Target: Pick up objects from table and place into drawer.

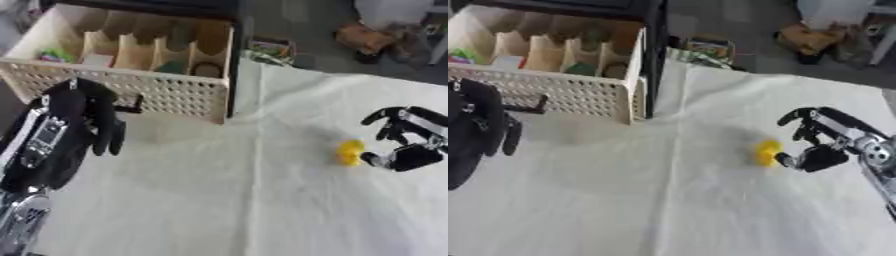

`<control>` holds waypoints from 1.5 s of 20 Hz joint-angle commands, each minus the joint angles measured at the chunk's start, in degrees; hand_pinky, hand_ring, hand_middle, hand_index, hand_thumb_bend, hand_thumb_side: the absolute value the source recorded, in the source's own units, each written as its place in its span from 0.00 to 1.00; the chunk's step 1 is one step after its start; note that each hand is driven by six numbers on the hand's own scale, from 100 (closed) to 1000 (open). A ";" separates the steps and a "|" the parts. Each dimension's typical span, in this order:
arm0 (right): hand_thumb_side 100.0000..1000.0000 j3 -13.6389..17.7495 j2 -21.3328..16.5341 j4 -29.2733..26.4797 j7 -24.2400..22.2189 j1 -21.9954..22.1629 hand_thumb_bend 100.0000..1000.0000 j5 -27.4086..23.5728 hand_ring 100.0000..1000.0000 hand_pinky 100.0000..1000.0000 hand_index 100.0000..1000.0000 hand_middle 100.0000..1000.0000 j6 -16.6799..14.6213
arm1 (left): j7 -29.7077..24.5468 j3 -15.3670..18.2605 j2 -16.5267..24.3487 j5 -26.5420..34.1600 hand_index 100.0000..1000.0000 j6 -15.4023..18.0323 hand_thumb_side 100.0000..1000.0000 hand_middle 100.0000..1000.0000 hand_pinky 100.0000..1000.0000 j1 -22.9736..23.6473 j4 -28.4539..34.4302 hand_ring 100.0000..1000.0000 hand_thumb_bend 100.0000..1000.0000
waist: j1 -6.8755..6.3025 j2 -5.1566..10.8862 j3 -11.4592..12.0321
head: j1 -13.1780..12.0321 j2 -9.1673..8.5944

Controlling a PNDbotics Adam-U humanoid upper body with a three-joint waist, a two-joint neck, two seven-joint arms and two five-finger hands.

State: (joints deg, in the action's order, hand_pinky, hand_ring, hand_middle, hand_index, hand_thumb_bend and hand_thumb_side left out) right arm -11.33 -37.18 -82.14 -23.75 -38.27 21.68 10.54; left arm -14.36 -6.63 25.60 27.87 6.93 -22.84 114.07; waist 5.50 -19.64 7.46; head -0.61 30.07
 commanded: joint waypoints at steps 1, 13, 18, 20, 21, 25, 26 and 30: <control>0.00 0.83 -2.37 -1.23 0.18 -0.55 0.30 -0.51 0.65 0.70 0.78 0.07 0.13 | -0.12 -0.04 0.27 -0.14 0.61 -0.13 0.51 0.31 0.17 -0.40 0.52 0.12 0.00 | -0.20 1.33 -0.02 | 1.38 -0.66; 0.00 0.10 -1.86 -0.13 -2.24 -0.44 0.32 -0.43 0.67 0.71 0.80 0.13 -0.70 | -0.22 -0.20 -0.19 -0.90 0.61 -0.38 0.50 0.31 0.17 -0.23 0.52 0.12 0.00 | -0.25 1.16 0.36 | 0.71 -0.37; 0.00 0.20 -1.94 0.16 -2.78 -0.06 0.32 0.16 0.68 0.71 0.80 0.15 -1.30 | -0.10 -0.15 -0.21 -0.97 0.61 -0.56 0.50 0.31 0.17 -0.19 0.52 0.12 0.00 | -0.21 1.22 0.20 | 0.29 -0.31; 0.00 0.13 -2.00 0.25 -2.99 0.12 0.32 0.41 0.68 0.71 0.80 0.16 -1.56 | -0.09 -0.16 -0.24 -0.94 0.61 -0.66 0.50 0.31 0.17 -0.23 0.52 0.12 0.00 | -0.19 1.22 0.22 | 0.21 -0.36; 0.00 0.07 -2.01 0.37 -3.12 0.20 0.32 0.57 0.68 0.71 0.80 0.17 -1.68 | -0.11 -0.17 -0.27 -0.95 0.61 -0.70 0.50 0.31 0.17 -0.24 0.52 0.12 0.00 | -0.20 1.21 0.27 | 0.17 -0.40; 0.00 -0.25 -1.93 1.08 -3.36 0.40 0.32 1.53 0.69 0.71 0.80 0.19 -2.03 | -0.12 -0.17 -0.39 -0.97 0.61 -0.65 0.50 0.31 0.17 -0.28 0.52 0.12 0.00 | -0.27 1.14 0.54 | 0.17 -0.42; 0.00 -0.41 -1.91 1.30 -3.43 0.42 0.32 1.84 0.69 0.71 0.80 0.20 -2.17 | -0.15 -0.19 -0.42 -0.99 0.61 -0.62 0.50 0.31 0.17 -0.29 0.52 0.12 0.00 | -0.28 1.12 0.63 | 0.17 -0.43; 0.00 -0.78 -1.82 2.01 -3.25 0.54 0.32 3.25 0.69 0.72 0.80 0.20 -2.76 | -0.19 -0.24 -0.50 -1.11 0.61 -0.58 0.49 0.31 0.17 -0.29 0.52 0.12 0.00 | -0.31 1.06 0.78 | 0.09 -0.36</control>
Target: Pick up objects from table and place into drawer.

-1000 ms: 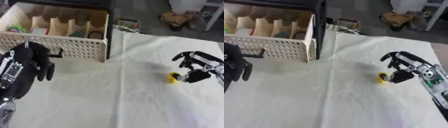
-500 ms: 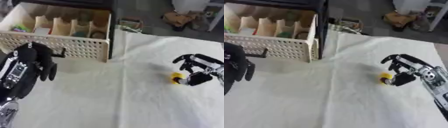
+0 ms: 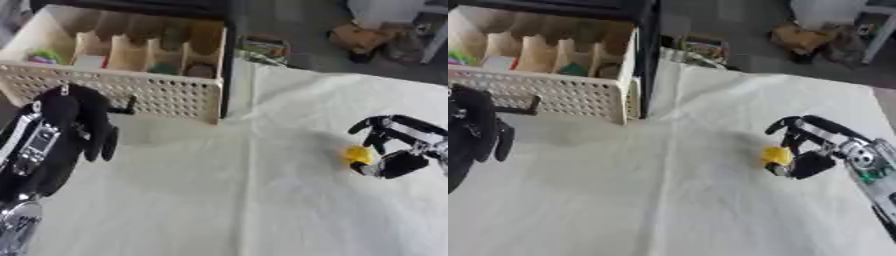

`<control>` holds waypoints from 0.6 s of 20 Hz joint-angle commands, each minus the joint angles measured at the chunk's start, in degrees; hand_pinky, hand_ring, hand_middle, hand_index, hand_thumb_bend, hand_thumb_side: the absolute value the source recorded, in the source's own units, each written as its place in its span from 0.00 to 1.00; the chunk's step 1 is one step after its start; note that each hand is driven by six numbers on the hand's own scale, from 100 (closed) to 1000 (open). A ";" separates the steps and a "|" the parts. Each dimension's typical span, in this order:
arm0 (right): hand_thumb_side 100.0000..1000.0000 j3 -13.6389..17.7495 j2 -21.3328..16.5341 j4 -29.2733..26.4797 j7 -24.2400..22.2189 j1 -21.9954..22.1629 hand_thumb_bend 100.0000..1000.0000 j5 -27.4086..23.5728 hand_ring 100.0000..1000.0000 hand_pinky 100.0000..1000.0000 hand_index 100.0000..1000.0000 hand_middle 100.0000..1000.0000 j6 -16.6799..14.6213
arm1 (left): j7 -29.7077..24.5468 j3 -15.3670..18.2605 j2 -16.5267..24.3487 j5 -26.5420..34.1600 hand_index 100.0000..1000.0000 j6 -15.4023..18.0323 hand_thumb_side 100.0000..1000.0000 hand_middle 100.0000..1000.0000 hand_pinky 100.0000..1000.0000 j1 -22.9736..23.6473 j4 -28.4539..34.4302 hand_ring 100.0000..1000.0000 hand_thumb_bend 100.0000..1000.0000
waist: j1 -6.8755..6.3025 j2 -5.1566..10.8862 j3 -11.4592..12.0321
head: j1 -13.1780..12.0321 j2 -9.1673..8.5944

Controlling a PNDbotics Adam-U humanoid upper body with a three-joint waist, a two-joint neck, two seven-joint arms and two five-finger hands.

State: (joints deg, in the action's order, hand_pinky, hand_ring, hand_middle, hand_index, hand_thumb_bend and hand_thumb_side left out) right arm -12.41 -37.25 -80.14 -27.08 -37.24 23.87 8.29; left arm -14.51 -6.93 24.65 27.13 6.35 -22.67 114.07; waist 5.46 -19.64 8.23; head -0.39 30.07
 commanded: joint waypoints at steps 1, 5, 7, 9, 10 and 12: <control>0.00 0.25 -1.76 0.15 0.27 -0.46 0.33 1.49 0.69 0.72 0.80 0.20 -0.69 | -0.07 0.04 0.44 -0.42 0.61 -0.01 0.50 0.31 0.17 -0.48 0.52 0.12 0.00 | -0.27 1.05 0.01 | -0.16 -0.36; 0.00 0.12 -1.70 0.86 1.06 -0.43 0.33 2.98 0.69 0.72 0.79 0.21 -1.29 | -0.12 -0.02 0.38 -0.41 0.61 -0.21 0.50 0.31 0.17 -0.59 0.52 0.12 0.00 | -0.20 1.04 0.02 | -0.28 -0.44; 0.00 -0.03 -1.62 1.40 1.23 -0.42 0.33 3.62 0.69 0.72 0.79 0.22 -1.57 | -0.18 -0.04 0.31 -0.41 0.61 -0.29 0.49 0.31 0.17 -0.62 0.52 0.12 0.00 | -0.19 1.03 0.16 | -0.26 -0.54; 0.00 -0.08 -1.50 2.04 1.34 -0.39 0.33 4.26 0.69 0.72 0.79 0.23 -1.84 | -0.21 -0.04 0.26 -0.43 0.61 -0.25 0.50 0.31 0.17 -0.61 0.52 0.12 0.00 | -0.20 1.02 0.38 | -0.26 -0.62; 0.00 -0.07 -1.45 2.33 1.43 -0.38 0.33 4.60 0.69 0.72 0.79 0.23 -1.99 | -0.21 -0.03 0.23 -0.43 0.61 -0.20 0.50 0.31 0.17 -0.60 0.52 0.12 0.00 | -0.21 1.01 0.49 | -0.26 -0.64; 0.00 -0.01 -1.41 2.80 1.70 -0.35 0.33 5.31 0.69 0.71 0.78 0.22 -2.29 | -0.20 -0.02 0.18 -0.46 0.61 -0.12 0.49 0.31 0.17 -0.58 0.52 0.12 0.00 | -0.25 0.97 0.59 | -0.25 -0.66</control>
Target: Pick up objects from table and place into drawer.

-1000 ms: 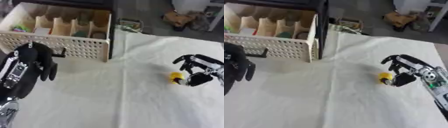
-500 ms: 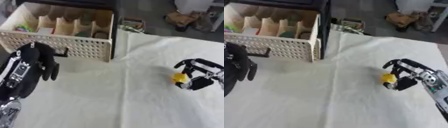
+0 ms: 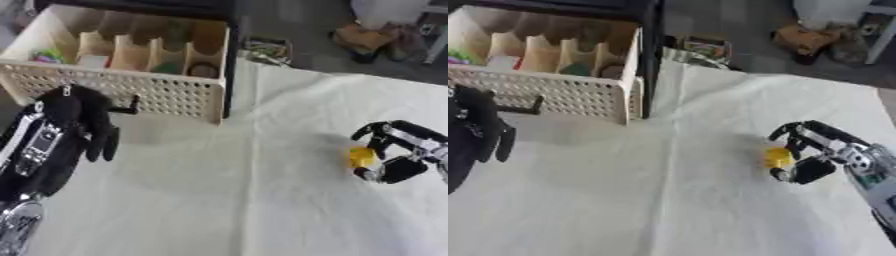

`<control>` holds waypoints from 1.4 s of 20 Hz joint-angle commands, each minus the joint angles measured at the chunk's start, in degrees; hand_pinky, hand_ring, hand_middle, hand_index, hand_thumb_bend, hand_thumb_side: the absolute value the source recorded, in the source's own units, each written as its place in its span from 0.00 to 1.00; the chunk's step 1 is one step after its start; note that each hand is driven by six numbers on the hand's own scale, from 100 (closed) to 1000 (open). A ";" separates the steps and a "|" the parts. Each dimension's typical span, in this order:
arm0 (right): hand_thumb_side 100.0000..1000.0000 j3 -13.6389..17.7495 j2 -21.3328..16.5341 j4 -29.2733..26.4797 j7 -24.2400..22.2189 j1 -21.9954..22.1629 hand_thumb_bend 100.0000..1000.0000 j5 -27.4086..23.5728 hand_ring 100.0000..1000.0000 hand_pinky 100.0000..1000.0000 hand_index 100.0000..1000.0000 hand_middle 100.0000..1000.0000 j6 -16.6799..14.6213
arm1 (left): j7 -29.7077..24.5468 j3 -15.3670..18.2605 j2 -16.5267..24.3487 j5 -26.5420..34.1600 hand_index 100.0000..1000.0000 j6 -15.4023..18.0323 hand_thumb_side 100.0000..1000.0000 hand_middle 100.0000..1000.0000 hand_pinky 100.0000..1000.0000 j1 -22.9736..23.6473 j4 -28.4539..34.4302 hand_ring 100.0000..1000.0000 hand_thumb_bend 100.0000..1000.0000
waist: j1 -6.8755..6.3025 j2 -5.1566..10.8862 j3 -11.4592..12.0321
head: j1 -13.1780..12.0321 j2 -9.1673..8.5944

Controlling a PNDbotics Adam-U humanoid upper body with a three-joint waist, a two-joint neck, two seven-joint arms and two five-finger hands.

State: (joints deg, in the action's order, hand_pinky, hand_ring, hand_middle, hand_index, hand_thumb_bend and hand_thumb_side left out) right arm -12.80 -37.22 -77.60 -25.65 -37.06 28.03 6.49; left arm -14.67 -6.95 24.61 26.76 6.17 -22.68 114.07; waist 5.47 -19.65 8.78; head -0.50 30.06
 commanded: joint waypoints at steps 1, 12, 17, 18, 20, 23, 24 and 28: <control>0.00 0.37 -1.41 0.46 0.41 -0.55 0.33 1.49 0.69 0.71 0.78 0.22 -0.62 | -0.05 -0.02 0.19 -0.12 0.61 0.04 0.49 0.31 0.17 -0.57 0.52 0.12 0.00 | -0.27 0.95 0.04 | -0.14 -0.67; 0.00 0.08 -0.97 1.78 1.21 -0.68 0.31 3.07 0.68 0.71 0.71 0.10 -1.10 | -0.41 -0.38 -0.29 -1.03 0.61 -0.19 0.48 0.31 0.17 -0.46 0.52 0.11 0.00 | -0.37 0.72 0.14 | 0.00 -0.79; 0.00 0.04 -0.92 1.87 1.23 -0.73 0.31 2.96 0.68 0.71 0.71 0.10 -1.08 | -0.39 -0.43 -0.34 -1.17 0.61 -0.23 0.48 0.31 0.17 -0.45 0.52 0.11 0.00 | -0.35 0.72 0.15 | 0.02 -0.79; 0.00 0.04 -0.92 1.88 1.23 -0.73 0.31 2.96 0.68 0.71 0.71 0.10 -1.08 | -0.38 -0.43 -0.34 -1.17 0.61 -0.23 0.48 0.31 0.17 -0.45 0.52 0.11 0.00 | -0.35 0.72 0.15 | 0.02 -0.79; 0.00 0.09 -0.86 1.83 1.29 -0.69 0.28 2.69 0.65 0.69 0.63 0.00 -1.02 | -0.38 -0.42 -0.35 -1.20 0.61 -0.39 0.48 0.31 0.17 -0.41 0.52 0.12 0.00 | -0.27 0.77 0.12 | -0.16 -0.74; 0.00 0.19 -0.80 1.49 1.33 -0.61 0.26 1.75 0.63 0.69 0.61 0.00 -0.78 | -0.44 -0.38 -0.37 -1.29 0.61 -0.66 0.47 0.31 0.17 -0.37 0.52 0.11 0.00 | -0.20 0.83 0.07 | -0.41 -0.66; 0.00 0.21 -0.85 1.31 1.32 -0.61 0.26 1.42 0.63 0.69 0.60 0.00 -0.68 | -0.45 -0.37 -0.35 -1.32 0.61 -0.70 0.47 0.31 0.17 -0.35 0.52 0.12 0.00 | -0.18 0.86 0.02 | -0.52 -0.60; 0.00 0.26 -1.06 0.47 1.21 -0.63 0.21 0.23 0.61 0.68 0.58 0.00 -0.13 | -0.40 -0.34 -0.29 -1.27 0.61 -0.89 0.47 0.31 0.17 -0.34 0.52 0.12 0.00 | -0.09 0.94 -0.16 | -0.75 -0.52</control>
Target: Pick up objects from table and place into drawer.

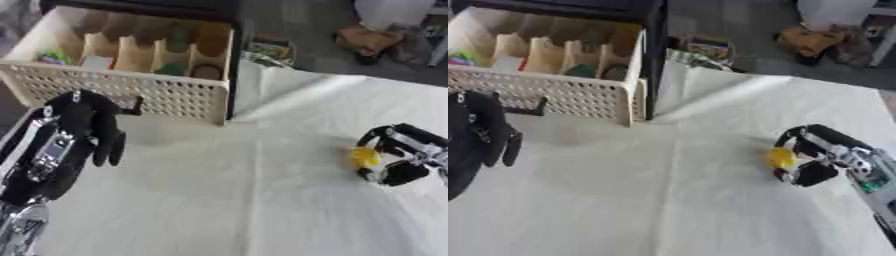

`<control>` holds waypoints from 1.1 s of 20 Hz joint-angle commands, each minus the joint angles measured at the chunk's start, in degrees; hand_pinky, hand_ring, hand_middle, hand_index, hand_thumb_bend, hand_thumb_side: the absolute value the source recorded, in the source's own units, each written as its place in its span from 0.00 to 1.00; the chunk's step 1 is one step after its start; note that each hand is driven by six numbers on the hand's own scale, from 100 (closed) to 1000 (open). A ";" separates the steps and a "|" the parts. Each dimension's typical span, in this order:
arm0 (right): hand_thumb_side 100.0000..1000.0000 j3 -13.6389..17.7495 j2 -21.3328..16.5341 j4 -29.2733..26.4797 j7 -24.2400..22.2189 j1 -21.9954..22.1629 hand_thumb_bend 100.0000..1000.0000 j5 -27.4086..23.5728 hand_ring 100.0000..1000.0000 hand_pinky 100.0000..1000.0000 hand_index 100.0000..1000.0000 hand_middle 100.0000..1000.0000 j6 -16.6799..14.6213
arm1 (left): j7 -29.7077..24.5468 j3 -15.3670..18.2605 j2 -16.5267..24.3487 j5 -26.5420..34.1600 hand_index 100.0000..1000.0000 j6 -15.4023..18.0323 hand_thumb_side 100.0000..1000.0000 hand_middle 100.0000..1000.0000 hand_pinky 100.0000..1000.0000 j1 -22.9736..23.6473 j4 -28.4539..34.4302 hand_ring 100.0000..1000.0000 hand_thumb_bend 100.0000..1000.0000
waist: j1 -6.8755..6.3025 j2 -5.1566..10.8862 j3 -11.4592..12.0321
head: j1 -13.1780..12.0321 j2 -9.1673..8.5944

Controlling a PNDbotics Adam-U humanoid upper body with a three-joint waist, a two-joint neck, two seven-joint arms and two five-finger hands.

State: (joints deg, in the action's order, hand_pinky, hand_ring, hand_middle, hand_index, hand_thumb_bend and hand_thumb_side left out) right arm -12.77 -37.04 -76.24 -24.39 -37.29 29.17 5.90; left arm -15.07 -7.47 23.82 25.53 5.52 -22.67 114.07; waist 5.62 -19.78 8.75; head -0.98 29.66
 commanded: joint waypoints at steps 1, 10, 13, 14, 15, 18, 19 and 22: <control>0.00 0.26 -1.26 -1.01 -0.04 -0.42 0.21 -1.16 0.61 0.68 0.58 0.00 0.65 | 0.00 0.18 0.50 -0.03 0.61 -0.30 0.48 0.31 0.17 -0.35 0.53 0.12 0.00 | -0.23 1.09 -0.16 | -0.28 -0.13; 0.00 1.01 -1.41 -2.14 0.39 -0.71 0.19 -3.36 0.58 0.68 0.55 0.00 2.04 | 0.06 0.34 0.63 0.33 0.61 -0.49 0.48 0.31 0.17 -0.29 0.53 0.12 0.00 | -0.17 1.37 -0.27 | -0.28 -0.25; 0.00 1.53 -1.58 -3.09 0.45 -0.79 0.19 -4.58 0.58 0.68 0.55 0.00 2.59 | 0.10 0.40 0.67 0.41 0.61 -0.59 0.48 0.31 0.17 -0.23 0.53 0.12 0.00 | -0.16 1.48 -0.37 | -0.38 -0.28; 0.00 1.63 -1.72 -3.46 0.50 -0.86 0.19 -4.91 0.58 0.67 0.54 0.00 2.76 | 0.11 0.41 0.70 0.45 0.61 -0.62 0.49 0.31 0.17 -0.22 0.53 0.12 0.00 | -0.14 1.53 -0.41 | -0.40 -0.28; 0.00 1.69 -1.88 -3.80 0.54 -0.92 0.17 -5.20 0.57 0.67 0.54 0.00 2.90 | 0.13 0.43 0.73 0.51 0.61 -0.65 0.49 0.31 0.17 -0.22 0.53 0.12 0.00 | -0.13 1.58 -0.47 | -0.41 -0.28; 0.00 1.79 -2.31 -4.76 0.76 -1.13 0.18 -5.89 0.57 0.67 0.53 0.00 3.30 | 0.18 0.48 0.82 0.75 0.61 -0.77 0.49 0.31 0.17 -0.23 0.53 0.12 0.00 | -0.09 1.76 -0.59 | -0.46 -0.39; 0.00 1.83 -2.42 -4.98 0.83 -1.18 0.18 -6.08 0.56 0.67 0.52 0.00 3.42 | 0.18 0.50 0.85 0.82 0.61 -0.82 0.49 0.31 0.17 -0.24 0.53 0.12 0.00 | -0.08 1.80 -0.60 | -0.43 -0.45; 0.00 1.98 -2.65 -5.60 1.03 -1.31 0.18 -6.68 0.56 0.67 0.52 0.00 3.73 | 0.17 0.56 0.94 1.08 0.61 -0.87 0.49 0.31 0.17 -0.24 0.53 0.12 0.00 | -0.08 1.95 -0.63 | -0.36 -0.58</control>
State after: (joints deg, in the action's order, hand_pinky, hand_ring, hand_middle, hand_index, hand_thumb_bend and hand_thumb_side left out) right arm -11.68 -37.25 -80.48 -23.47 -37.66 23.07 9.38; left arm -14.85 -7.43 23.69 26.17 4.79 -22.60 114.06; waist 5.77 -19.27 8.23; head -1.35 29.64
